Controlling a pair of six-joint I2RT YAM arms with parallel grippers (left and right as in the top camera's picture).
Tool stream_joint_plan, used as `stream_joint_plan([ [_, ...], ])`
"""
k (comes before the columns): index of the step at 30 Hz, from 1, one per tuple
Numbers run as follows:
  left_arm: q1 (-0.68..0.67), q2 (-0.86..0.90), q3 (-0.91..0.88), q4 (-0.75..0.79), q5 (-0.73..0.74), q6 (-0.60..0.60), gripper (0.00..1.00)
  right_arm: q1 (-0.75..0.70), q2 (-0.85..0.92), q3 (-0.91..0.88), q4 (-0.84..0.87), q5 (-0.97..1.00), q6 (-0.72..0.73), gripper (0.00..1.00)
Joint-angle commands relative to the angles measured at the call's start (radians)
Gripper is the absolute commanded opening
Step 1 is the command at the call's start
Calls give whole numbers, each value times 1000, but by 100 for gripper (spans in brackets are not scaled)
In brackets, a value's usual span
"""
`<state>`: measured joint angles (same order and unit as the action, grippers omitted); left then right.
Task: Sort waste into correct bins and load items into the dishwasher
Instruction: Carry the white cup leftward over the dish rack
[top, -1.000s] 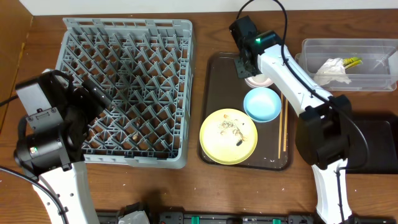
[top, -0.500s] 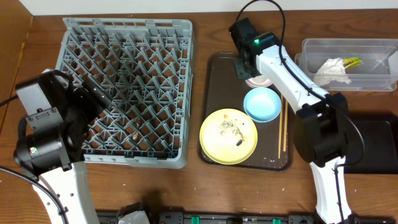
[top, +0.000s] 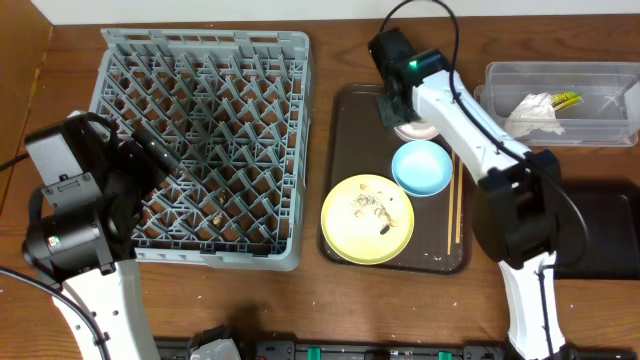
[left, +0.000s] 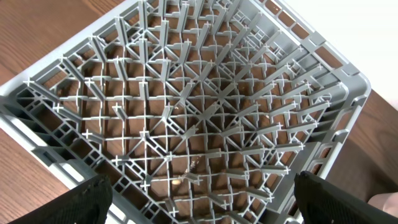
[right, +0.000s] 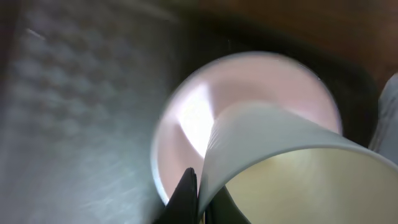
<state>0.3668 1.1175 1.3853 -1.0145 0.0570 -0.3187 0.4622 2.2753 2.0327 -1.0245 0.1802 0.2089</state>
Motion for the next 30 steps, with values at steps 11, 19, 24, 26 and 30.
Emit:
stream_joint_plan([
  [11, 5, 1, 5, -2, 3, -13, 94, 29, -142, 117, 602, -606, 138, 1],
  [19, 5, 1, 5, -2, 3, -13, 94, 98, 151, 117, 1309, -764, 549, 1],
  [24, 5, 1, 5, -2, 3, -13, 94, 155, 336, 117, 1646, -741, 810, 1],
  [26, 5, 1, 5, -2, 3, -12, 95, 169, 368, 117, 1660, -741, 835, 1],
  [30, 5, 1, 5, -2, 3, -13, 94, 187, 380, 117, 1596, -747, 821, 1],
])
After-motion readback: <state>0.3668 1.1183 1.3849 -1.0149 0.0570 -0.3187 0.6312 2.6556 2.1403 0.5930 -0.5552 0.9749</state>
